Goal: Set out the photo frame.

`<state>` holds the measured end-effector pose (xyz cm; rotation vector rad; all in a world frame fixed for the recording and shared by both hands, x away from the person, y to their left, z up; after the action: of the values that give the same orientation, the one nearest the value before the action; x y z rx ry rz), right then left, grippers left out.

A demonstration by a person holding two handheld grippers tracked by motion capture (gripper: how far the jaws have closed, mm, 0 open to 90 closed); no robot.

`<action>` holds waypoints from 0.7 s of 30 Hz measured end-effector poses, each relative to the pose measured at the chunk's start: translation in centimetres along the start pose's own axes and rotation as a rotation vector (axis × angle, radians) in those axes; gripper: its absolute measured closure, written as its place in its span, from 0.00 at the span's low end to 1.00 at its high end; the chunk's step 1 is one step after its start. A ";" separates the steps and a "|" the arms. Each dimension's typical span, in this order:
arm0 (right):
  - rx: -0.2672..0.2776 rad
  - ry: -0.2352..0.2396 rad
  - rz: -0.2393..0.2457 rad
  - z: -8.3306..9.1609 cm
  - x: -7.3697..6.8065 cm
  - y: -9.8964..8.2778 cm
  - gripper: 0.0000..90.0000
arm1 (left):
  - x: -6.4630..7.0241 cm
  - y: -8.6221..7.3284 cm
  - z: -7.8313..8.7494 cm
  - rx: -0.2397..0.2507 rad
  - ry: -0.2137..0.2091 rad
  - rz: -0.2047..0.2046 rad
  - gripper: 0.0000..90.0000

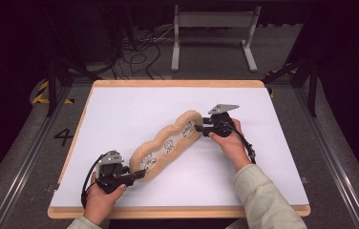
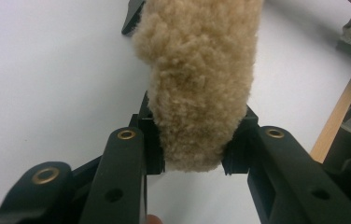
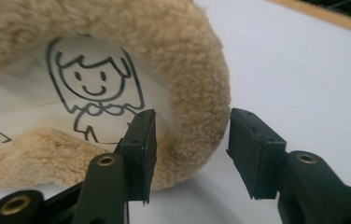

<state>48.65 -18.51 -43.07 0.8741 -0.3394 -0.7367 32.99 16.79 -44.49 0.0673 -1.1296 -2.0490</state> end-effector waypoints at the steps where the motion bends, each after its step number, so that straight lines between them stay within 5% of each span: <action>1: 0.000 0.000 0.000 0.0 0.0 0.0 0.59 | 0.0 0.0 0.0 0.000 0.000 0.000 0.75; 4: -0.012 0.028 0.001 -0.5 0.1 0.5 0.66 | 0.0 0.0 0.0 0.002 0.004 -0.006 0.75; 6: -0.020 0.000 0.035 -0.5 0.1 0.7 0.75 | 0.0 0.0 0.0 -0.001 0.000 0.002 0.75; 15: -0.025 0.002 0.015 0.6 -0.1 0.8 0.77 | 0.3 0.1 0.5 0.022 0.030 -0.001 0.75; 21: 0.017 -0.013 0.009 3.0 -0.7 0.7 0.77 | 0.2 0.6 1.1 0.054 0.053 -0.002 0.74</action>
<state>46.79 -19.45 -40.68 0.8832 -0.3614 -0.7329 32.82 17.26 -43.36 0.1490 -1.1526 -2.0068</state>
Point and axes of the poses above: each handheld gripper's, and its own axes: z roughly backward along the jaws, y roughly out of its top, x roughly to its right, the point moved 1 cm from there along -z, roughly forward along the jaws
